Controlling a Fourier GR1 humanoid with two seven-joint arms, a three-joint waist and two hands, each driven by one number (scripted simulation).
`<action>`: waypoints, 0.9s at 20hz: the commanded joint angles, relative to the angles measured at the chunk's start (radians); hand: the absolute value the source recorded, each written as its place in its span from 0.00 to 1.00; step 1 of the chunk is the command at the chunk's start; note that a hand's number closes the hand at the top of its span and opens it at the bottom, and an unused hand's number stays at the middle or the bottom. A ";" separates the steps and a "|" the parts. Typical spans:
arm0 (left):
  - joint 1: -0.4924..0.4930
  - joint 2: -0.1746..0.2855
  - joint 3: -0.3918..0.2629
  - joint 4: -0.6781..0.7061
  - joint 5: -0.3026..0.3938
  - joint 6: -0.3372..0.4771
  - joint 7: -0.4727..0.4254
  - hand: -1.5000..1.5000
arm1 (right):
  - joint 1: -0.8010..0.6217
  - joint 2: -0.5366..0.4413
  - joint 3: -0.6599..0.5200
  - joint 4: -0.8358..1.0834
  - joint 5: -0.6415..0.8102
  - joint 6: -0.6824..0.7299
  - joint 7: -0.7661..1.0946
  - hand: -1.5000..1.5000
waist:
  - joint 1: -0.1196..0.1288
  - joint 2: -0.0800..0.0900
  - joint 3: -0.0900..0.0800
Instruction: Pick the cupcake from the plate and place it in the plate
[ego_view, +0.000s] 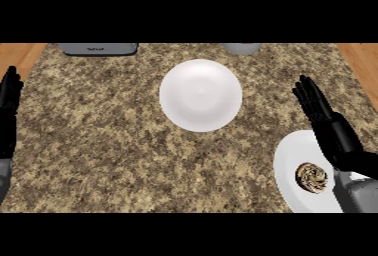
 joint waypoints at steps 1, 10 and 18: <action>-0.023 -0.032 0.014 -0.038 -0.002 -0.049 0.001 0.50 | 0.006 0.046 0.026 -0.018 0.062 0.000 -0.006 1.00 | 0.008 0.024 0.004; -0.055 -0.102 -0.082 -0.145 0.156 -0.208 0.073 0.50 | -0.014 -0.042 0.234 0.178 0.563 -0.280 0.218 1.00 | 0.012 0.022 -0.001; -0.092 -0.097 -0.041 -0.154 0.171 -0.234 0.131 0.50 | 0.244 0.264 0.154 0.120 0.382 -0.514 -0.195 0.00 | -0.003 0.023 0.005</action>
